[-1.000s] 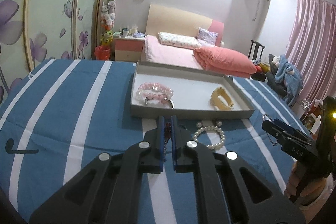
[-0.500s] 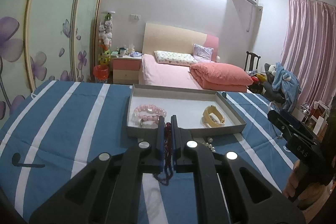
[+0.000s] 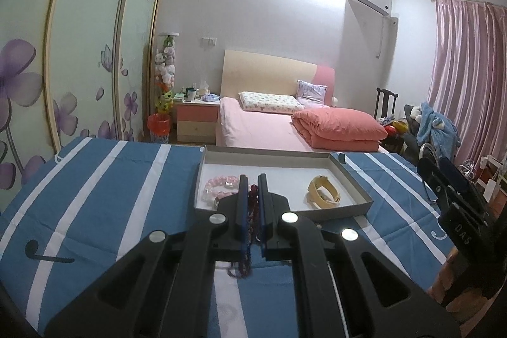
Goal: Organize jewelry
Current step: 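Carry the necklace into the tray with the left tool while the right tool carries the bangle there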
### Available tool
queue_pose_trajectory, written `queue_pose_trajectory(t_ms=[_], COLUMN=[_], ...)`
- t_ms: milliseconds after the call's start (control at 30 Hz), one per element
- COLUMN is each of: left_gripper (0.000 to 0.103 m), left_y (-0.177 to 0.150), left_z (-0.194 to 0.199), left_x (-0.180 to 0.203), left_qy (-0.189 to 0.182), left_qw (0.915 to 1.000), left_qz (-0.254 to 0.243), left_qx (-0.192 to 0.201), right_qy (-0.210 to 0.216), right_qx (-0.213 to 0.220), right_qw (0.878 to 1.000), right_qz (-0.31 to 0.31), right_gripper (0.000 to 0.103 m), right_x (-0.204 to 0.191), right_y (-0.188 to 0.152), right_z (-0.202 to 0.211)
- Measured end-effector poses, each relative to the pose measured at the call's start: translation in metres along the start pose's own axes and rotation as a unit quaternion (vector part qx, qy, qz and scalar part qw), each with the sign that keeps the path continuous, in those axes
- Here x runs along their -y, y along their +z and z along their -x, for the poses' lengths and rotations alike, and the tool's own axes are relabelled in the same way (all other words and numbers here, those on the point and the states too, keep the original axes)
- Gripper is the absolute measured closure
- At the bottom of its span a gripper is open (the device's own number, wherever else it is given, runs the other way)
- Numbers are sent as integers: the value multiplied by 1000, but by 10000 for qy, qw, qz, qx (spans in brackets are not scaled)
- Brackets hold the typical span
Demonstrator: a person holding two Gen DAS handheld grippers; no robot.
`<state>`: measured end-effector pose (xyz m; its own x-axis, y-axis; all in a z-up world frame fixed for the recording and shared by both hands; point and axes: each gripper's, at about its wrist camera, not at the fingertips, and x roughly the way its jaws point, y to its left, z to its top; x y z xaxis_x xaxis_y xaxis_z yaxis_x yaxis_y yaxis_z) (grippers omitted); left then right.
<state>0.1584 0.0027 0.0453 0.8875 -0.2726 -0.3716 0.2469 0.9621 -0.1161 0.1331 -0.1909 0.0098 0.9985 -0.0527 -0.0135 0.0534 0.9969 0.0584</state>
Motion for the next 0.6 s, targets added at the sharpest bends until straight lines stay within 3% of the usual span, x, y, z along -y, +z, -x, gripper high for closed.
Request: queue_pose_trajectory(t_ms=[600], left_gripper=[96], left_y=[4], left_z=[4], left_x=[3], left_qy=[68], left_qw=[9998], left_qz=[-12], left_qx=[193], right_qy=[-112], right_qx=[344], right_qw=[9993], right_qz=[6], right_gripper=[33], right_x=[-5], right_y=[3], right_z=[2])
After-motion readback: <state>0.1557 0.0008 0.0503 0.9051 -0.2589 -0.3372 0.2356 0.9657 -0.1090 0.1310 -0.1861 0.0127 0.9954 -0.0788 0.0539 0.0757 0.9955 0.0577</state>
